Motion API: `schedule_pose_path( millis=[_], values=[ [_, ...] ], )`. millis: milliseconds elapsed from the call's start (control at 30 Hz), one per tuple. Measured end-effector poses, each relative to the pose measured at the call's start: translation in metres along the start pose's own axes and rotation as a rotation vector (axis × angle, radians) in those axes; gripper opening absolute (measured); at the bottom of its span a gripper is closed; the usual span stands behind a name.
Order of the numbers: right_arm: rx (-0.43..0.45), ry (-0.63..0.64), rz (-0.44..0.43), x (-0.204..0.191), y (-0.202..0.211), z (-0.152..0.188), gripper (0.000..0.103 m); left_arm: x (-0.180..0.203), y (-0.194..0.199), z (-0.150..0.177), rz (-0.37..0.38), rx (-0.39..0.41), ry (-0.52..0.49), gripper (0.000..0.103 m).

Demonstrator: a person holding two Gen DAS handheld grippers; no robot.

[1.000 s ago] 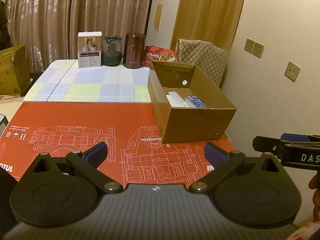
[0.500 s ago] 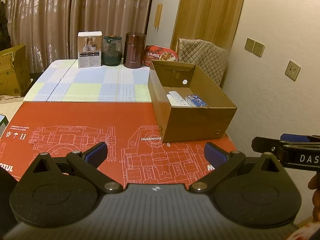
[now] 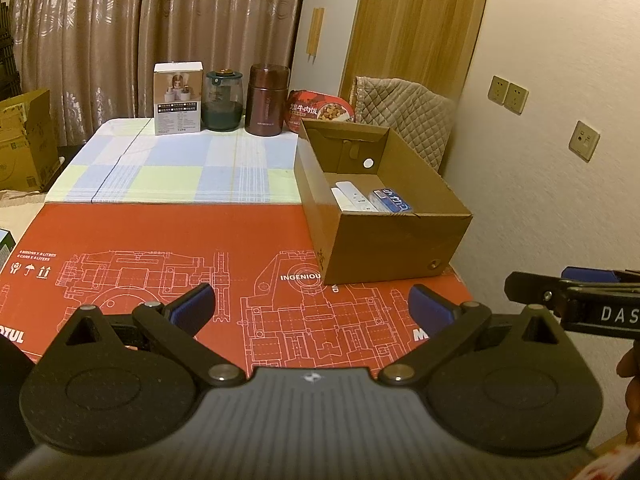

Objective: Organize rigid objects

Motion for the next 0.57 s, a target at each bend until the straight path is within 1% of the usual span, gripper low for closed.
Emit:
schedule_pose_path(
  millis=[367,567],
  values=[
    [0.001,-0.002,0.002,0.0011,0.0008,0.0006,0.086,0.003,-0.0016,0.0013,0.01,0.002,-0.008,0.102],
    [0.004,-0.004,-0.002,0.0026,0.0019,0.0005,0.086,0.0003,-0.0001,-0.0009,0.031,0.017,0.004,0.102]
  ],
)
Point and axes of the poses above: each gripper's, at about its wrist camera, not at the fingertips, and y roughly against the way its jaws point, x to its right, z to its underside, the point moved 8 cm from there along -y, roughly the way its jaws point, and after that the axes turned 14 degrees about -z, right-handed, at the moved point
